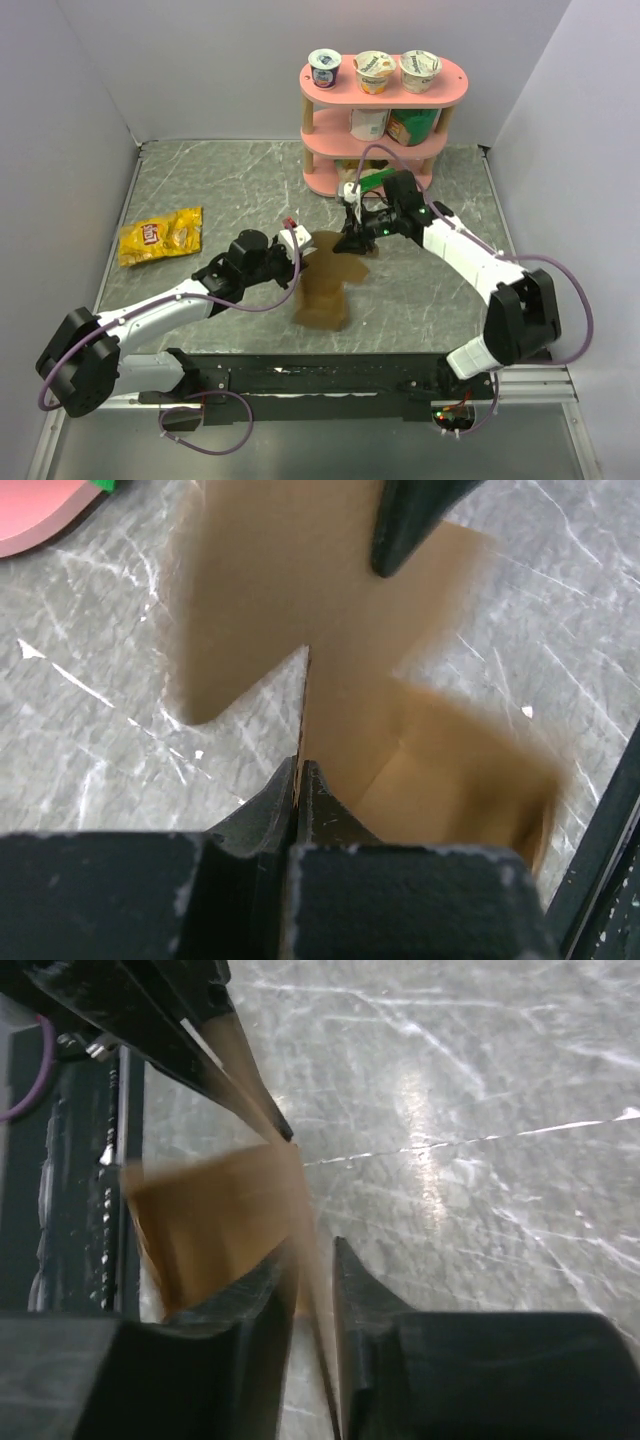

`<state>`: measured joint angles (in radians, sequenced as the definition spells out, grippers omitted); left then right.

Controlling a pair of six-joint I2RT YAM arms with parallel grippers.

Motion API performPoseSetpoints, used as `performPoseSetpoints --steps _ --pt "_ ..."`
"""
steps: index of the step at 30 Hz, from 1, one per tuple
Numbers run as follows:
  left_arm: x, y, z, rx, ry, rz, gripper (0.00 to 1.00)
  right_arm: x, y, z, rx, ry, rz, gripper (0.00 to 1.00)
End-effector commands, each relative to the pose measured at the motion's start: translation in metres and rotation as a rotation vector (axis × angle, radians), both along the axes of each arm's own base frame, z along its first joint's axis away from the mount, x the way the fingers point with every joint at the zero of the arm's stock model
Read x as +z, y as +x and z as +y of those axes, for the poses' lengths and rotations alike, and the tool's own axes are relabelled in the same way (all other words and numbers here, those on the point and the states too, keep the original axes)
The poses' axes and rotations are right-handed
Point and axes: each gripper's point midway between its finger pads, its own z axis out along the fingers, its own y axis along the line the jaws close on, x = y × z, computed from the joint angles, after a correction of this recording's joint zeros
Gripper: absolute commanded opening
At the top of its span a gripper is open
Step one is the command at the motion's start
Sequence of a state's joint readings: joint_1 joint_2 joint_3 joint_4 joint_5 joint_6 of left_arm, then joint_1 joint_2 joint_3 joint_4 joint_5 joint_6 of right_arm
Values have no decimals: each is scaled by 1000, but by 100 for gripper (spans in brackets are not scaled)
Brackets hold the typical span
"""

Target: Fold the paper box

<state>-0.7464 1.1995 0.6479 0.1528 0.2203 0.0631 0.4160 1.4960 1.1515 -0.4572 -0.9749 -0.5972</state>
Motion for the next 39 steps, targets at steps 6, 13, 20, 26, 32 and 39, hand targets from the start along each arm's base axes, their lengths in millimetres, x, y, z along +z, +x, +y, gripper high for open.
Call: performPoseSetpoints --steps 6,13,20,26,32,39 --pt "51 27 -5 114 -152 -76 57 30 19 3 -228 -6 -215 0" --pt "65 33 -1 93 -266 -53 96 38 20 -16 -360 -14 -241 0" --pt "71 24 20 114 -318 -40 99 50 23 -23 -405 -26 -269 0" --pt "85 39 61 264 -518 -28 85 46 24 -23 -375 -83 -242 0" --pt "75 89 62 374 -501 97 70 40 21 -22 -348 -111 -207 0" --pt "53 132 40 377 -499 186 64 37 23 -22 -377 -117 -186 0"
